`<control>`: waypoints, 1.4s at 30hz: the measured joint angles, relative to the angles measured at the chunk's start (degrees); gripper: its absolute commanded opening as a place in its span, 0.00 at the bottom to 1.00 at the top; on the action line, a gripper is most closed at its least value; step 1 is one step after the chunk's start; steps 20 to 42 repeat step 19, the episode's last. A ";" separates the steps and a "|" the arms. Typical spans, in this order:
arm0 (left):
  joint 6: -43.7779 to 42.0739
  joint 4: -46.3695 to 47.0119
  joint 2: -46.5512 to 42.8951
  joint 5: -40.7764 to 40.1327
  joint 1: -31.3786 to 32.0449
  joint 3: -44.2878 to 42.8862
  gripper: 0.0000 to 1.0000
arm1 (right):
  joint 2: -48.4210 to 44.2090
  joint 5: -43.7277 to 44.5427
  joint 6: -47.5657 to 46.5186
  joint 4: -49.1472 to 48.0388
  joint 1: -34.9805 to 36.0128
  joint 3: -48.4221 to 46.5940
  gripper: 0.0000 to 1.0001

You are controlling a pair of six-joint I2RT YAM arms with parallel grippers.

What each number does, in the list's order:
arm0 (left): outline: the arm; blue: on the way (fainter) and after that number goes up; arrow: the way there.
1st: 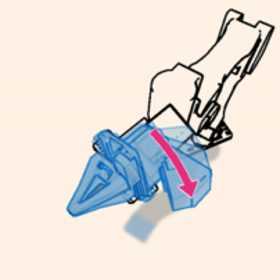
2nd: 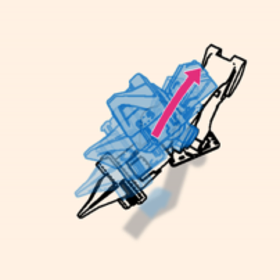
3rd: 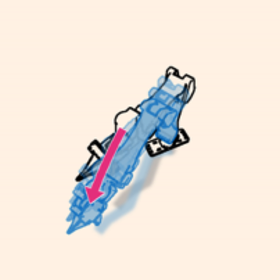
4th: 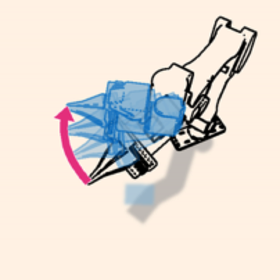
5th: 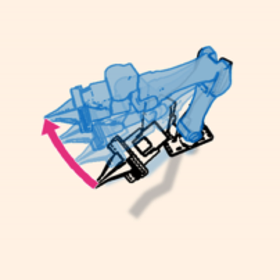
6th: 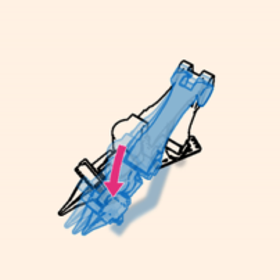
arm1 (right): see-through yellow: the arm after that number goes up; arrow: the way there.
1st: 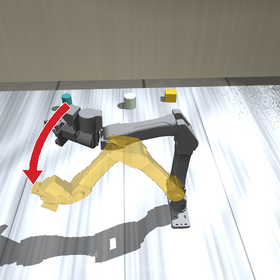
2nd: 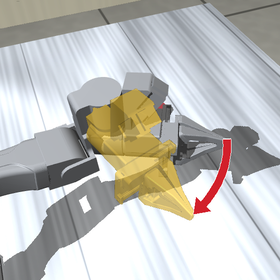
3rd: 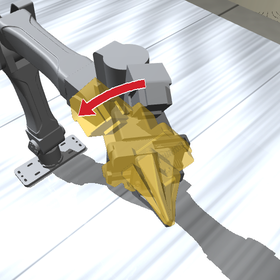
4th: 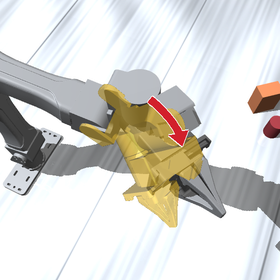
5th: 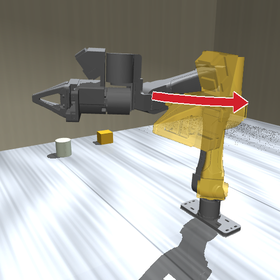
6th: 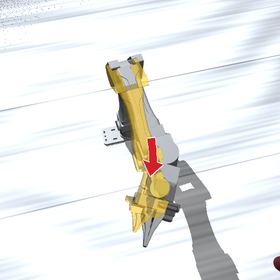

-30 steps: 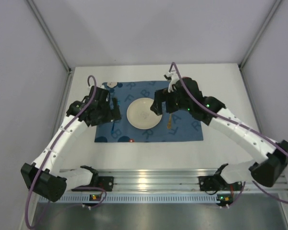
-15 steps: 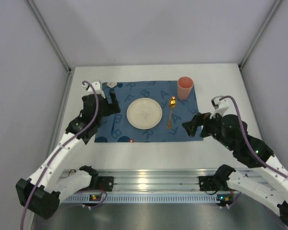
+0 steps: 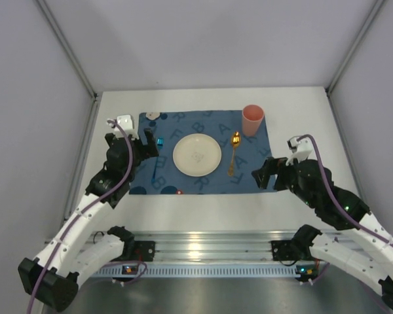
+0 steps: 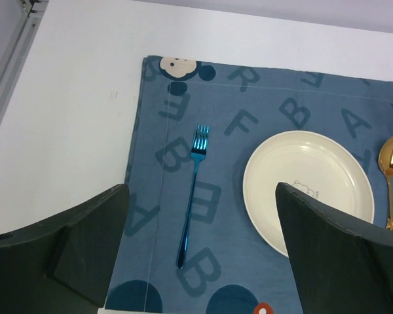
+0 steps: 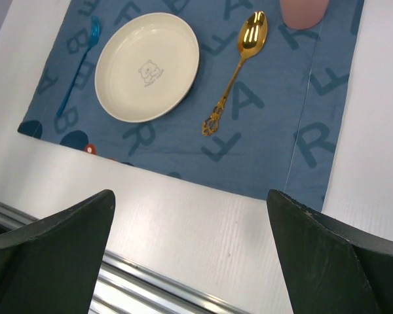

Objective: Set the dinner table for one person

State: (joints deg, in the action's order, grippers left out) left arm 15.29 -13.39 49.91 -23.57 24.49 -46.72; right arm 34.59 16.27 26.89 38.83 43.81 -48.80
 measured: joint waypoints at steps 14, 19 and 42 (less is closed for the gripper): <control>-1.70 -2.34 -8.17 -1.86 0.00 5.25 0.99 | 0.02 -1.53 -1.33 -0.92 0.00 2.43 1.00; -2.10 -2.21 -8.13 -2.71 0.00 6.36 0.98 | 0.44 -1.46 -2.45 -3.06 0.00 2.43 1.00; -2.10 -2.21 -8.13 -2.71 0.00 6.36 0.98 | 0.44 -1.46 -2.45 -3.06 0.00 2.43 1.00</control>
